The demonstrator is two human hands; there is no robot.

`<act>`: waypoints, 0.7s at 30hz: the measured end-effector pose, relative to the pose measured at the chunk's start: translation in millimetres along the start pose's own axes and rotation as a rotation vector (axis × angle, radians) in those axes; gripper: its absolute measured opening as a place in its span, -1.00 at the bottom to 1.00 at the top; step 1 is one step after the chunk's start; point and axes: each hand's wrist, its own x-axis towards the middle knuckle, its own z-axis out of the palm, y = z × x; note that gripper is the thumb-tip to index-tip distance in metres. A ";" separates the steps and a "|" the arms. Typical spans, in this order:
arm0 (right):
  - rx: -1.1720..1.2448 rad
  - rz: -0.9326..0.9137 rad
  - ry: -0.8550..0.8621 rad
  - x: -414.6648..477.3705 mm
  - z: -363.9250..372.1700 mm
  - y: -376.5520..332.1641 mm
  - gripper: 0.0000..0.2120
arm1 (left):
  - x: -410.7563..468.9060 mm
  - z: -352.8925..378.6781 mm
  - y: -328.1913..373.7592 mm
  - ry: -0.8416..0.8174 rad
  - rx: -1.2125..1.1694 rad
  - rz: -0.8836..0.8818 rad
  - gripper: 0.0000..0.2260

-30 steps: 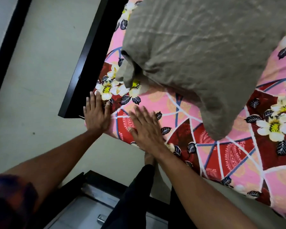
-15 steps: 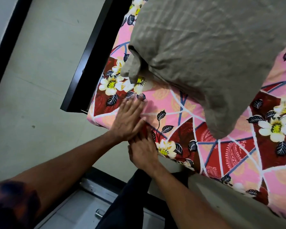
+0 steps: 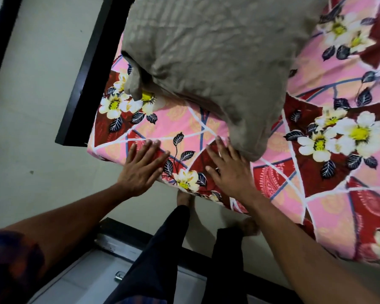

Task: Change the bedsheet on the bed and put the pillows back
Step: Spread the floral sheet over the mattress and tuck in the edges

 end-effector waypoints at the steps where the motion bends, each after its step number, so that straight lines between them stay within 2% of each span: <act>1: -0.027 -0.048 -0.033 -3.4 4.1 -4.3 -0.42 | -1.3 -2.5 2.4 -0.009 -0.012 -0.007 -0.53; 4: -0.070 -0.270 -0.088 -36.9 24.0 -28.6 -0.42 | 2.9 -13.2 22.1 0.003 -0.063 0.027 -0.55; 6: -0.046 -0.371 -0.118 -69.1 35.3 -38.7 -0.41 | 17.6 -20.6 45.6 0.025 -0.091 0.129 -0.54; 9: 0.107 -0.408 -0.053 -110.9 30.4 -26.9 -0.45 | 58.2 -26.3 102.6 0.060 -0.169 0.319 -0.55; 12: 0.377 -0.222 0.242 -130.0 5.5 22.7 -0.69 | 109.2 -24.8 169.2 0.063 -0.237 0.485 -0.57; 15: 0.366 0.025 0.418 -130.6 -26.0 93.3 -0.81 | 141.2 -15.3 224.2 0.019 -0.201 0.495 -0.51; 18: 0.240 0.169 0.431 -110.0 -52.1 155.1 -0.77 | 135.0 -3.6 258.4 -0.001 -0.138 0.294 -0.47; 21: 0.094 0.280 0.300 -90.2 -55.8 200.7 -0.52 | 110.2 5.9 280.0 -0.040 -0.040 0.347 -0.43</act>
